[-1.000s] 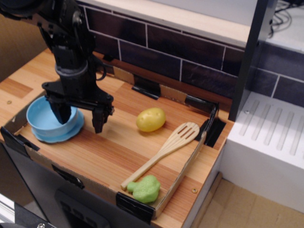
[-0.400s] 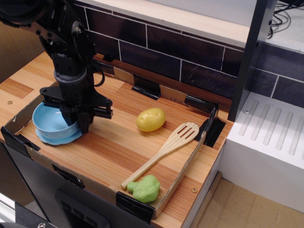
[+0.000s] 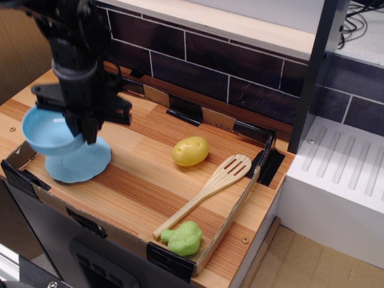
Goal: Take bowl off plate
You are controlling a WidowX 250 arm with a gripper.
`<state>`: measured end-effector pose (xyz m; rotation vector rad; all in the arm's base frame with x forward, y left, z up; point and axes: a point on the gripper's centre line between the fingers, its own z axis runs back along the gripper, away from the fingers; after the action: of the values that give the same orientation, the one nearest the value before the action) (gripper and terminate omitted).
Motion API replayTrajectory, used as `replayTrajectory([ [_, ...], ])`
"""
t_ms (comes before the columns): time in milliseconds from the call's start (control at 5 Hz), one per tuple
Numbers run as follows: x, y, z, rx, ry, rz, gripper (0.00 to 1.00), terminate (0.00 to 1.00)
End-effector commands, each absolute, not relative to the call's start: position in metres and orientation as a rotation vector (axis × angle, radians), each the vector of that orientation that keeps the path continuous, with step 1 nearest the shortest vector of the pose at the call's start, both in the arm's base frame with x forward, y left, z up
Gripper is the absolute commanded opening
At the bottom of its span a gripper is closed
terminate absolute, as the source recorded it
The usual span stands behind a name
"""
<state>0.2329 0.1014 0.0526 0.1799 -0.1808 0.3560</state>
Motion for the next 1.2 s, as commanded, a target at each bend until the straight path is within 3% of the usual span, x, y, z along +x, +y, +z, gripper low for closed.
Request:
replayTrajectory([
  [0,0.234,0.055,0.056,0.146,-0.186,0.303,0.00,0.00],
  [600,0.229,0.021,0.025,0.096,-0.100,0.294,0.00,0.00],
  [800,0.227,0.019,0.024,0.072,-0.110,0.305,1.00,0.00],
  [1000,0.226,0.018,0.029,0.028,-0.120,0.306,1.00,0.00],
])
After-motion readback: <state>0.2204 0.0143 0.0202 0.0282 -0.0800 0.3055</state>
